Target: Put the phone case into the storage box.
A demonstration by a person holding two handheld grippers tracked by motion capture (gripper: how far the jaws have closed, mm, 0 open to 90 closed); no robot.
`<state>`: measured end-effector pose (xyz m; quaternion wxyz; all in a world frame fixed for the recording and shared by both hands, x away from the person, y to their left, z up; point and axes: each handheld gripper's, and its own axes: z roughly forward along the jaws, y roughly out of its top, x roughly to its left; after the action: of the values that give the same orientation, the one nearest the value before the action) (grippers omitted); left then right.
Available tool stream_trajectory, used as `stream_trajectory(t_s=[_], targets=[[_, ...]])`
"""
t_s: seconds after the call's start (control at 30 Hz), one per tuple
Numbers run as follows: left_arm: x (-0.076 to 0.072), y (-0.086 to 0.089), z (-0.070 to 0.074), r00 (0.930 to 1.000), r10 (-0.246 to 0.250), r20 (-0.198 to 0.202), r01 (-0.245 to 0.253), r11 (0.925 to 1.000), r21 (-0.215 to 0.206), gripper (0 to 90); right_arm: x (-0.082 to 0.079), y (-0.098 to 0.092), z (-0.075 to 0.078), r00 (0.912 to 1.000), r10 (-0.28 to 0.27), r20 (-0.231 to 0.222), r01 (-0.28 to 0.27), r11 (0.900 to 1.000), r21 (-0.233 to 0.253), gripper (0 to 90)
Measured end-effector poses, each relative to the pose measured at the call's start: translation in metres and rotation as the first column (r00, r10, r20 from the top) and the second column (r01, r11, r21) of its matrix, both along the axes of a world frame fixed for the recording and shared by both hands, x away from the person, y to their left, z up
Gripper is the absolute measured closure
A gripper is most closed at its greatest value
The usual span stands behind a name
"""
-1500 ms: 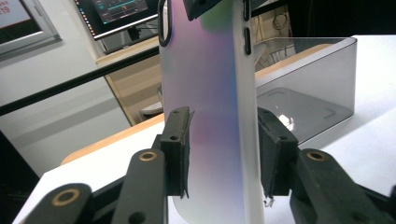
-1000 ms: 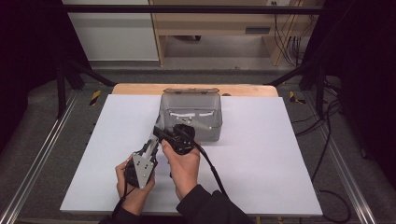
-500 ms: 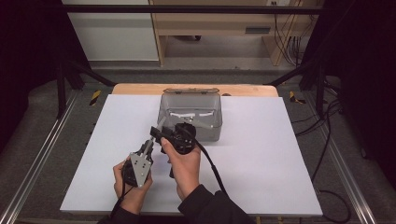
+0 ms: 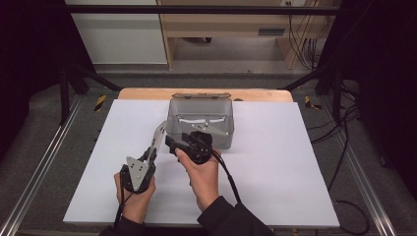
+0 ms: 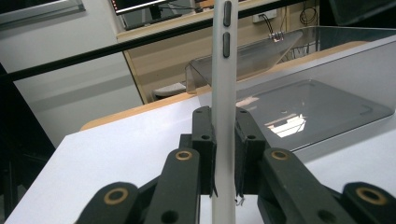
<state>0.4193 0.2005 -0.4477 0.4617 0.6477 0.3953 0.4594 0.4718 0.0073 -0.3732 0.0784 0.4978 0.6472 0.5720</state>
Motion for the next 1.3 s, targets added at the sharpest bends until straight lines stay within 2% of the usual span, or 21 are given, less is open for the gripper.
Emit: stream_trajectory(t_s=[0.33, 0.53, 0.57, 0.83, 1.23, 1.27, 1.3], targets=[[0.0012, 0.0033, 0.0006, 0.9999, -0.001, -0.013, 0.001, 0.9995, -0.032, 81.0, 0.0019, -0.0026, -0.0035, 0.9977, -0.011, 0.067, 0.017, 0.995, -0.094, 33.1], [0.0019, 0.0052, 0.0008, 0.9998, 0.000, -0.018, -0.001, 0.9990, -0.045, 81.0, 0.0018, -0.0022, -0.0044, 0.9943, -0.004, 0.107, 0.019, 0.990, -0.141, 30.6], [0.0022, 0.0059, 0.0008, 0.9998, -0.001, -0.022, -0.001, 0.9986, -0.052, 81.0, 0.0019, -0.0019, -0.0053, 0.9926, 0.006, 0.121, 0.014, 0.986, -0.165, 28.9], [0.0028, 0.0078, 0.0010, 0.9996, -0.001, -0.029, -0.001, 0.9977, -0.068, 81.0, 0.0036, -0.0020, -0.0080, 0.9906, 0.021, 0.135, 0.010, 0.974, -0.225, 26.0], [0.0035, 0.0095, 0.0013, 0.9991, -0.007, -0.042, 0.003, 0.9956, -0.093, 81.0, 0.0051, -0.0059, -0.0078, 0.9881, 0.030, 0.151, 0.011, 0.965, -0.262, 23.8], [0.0036, 0.0098, 0.0013, 0.9989, -0.009, -0.046, 0.005, 0.9949, -0.101, 81.0, 0.0055, -0.0064, -0.0080, 0.9867, 0.038, 0.158, 0.006, 0.963, -0.269, 23.1], [0.0037, 0.0100, 0.0014, 0.9987, -0.011, -0.049, 0.006, 0.9946, -0.104, 81.0, 0.0050, -0.0076, -0.0086, 0.9831, 0.058, 0.173, -0.005, 0.956, -0.292, 21.2]])
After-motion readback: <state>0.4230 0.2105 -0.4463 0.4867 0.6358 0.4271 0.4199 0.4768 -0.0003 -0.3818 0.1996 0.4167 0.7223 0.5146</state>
